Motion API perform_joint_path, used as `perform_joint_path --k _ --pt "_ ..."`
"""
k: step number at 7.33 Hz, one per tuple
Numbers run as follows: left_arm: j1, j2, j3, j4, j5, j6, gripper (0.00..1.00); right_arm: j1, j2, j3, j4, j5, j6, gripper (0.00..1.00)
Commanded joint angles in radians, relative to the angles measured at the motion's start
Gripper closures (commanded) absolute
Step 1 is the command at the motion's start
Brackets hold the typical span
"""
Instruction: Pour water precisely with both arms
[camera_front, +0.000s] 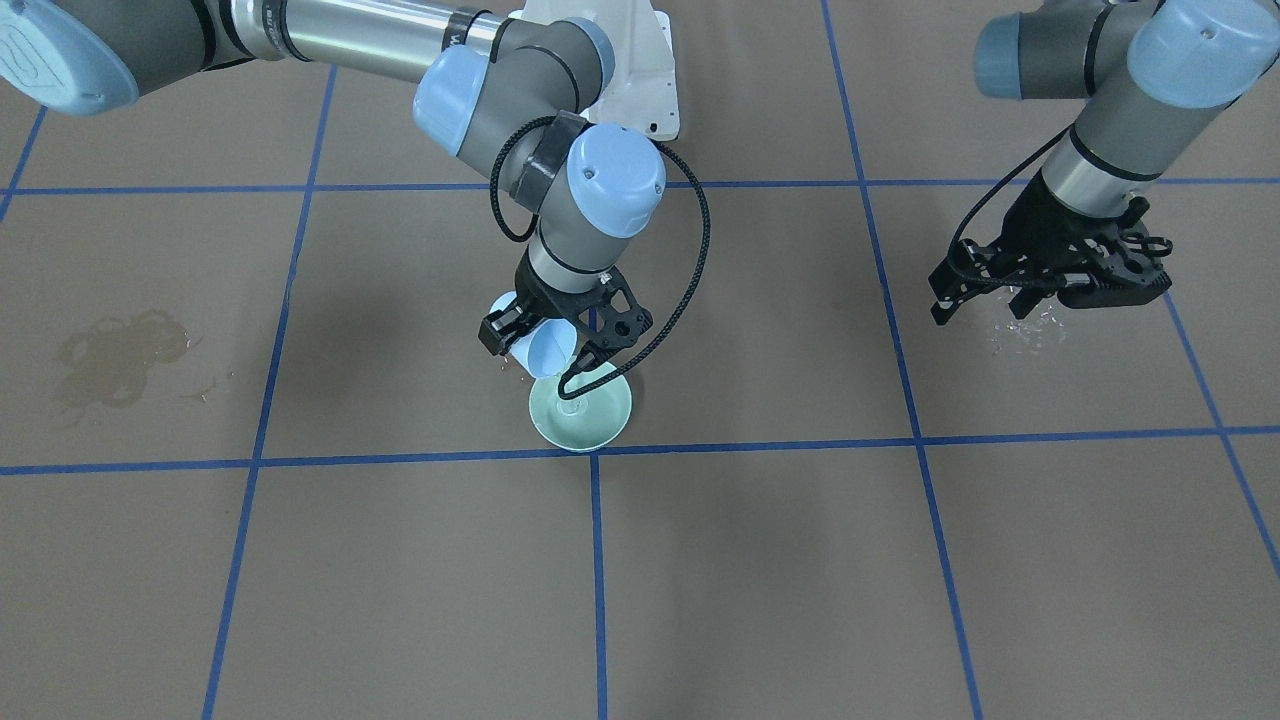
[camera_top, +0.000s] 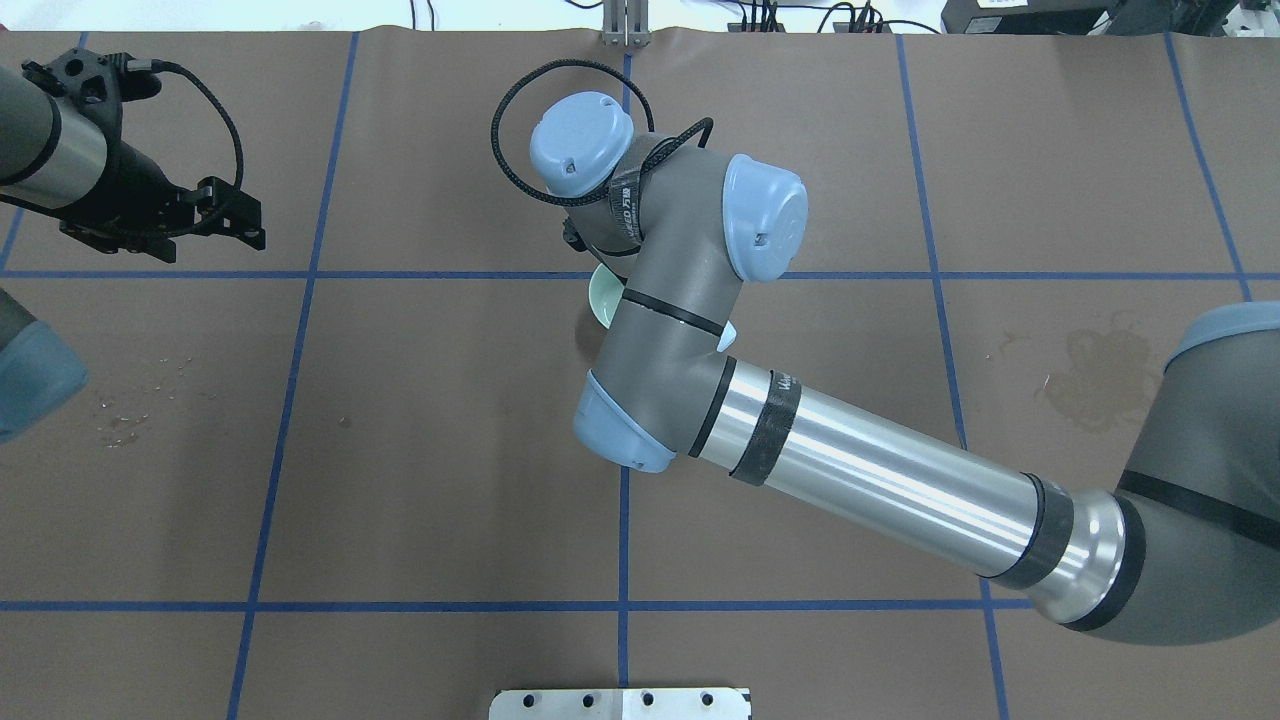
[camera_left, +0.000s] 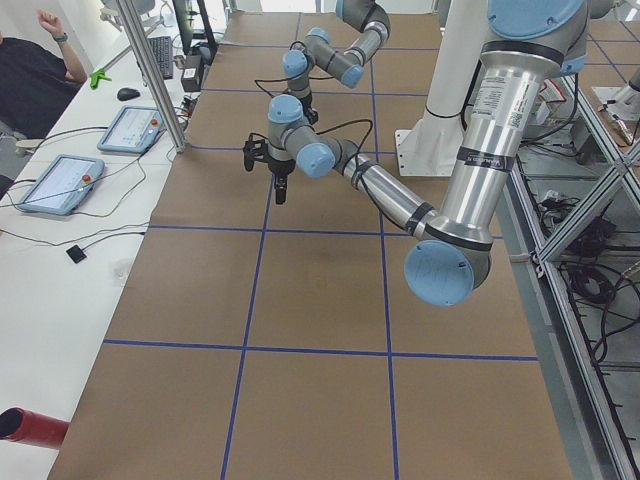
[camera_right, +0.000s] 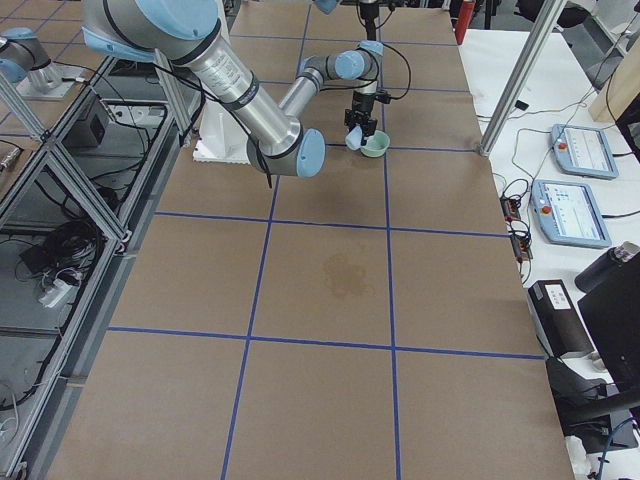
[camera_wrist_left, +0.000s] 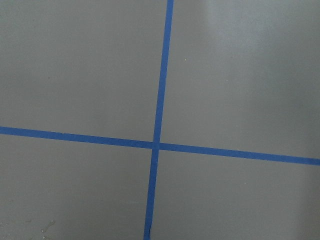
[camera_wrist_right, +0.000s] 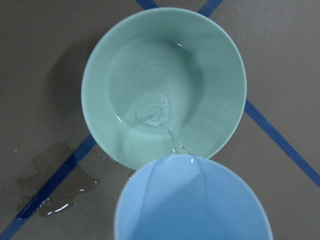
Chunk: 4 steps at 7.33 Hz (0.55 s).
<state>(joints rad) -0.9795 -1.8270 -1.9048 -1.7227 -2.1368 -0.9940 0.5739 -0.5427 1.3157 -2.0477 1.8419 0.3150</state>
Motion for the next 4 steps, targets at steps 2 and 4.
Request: perform_joint_path --k 2,4 --pt "-0.002 0.008 -0.011 0.000 0.000 0.000 0.00 0.000 0.098 -0.125 -0.097 -0.032 -0.004 1.00" --pt "-0.001 0.011 -0.013 0.000 0.002 -0.001 0.00 -0.002 0.118 -0.130 -0.164 -0.046 -0.004 1.00"
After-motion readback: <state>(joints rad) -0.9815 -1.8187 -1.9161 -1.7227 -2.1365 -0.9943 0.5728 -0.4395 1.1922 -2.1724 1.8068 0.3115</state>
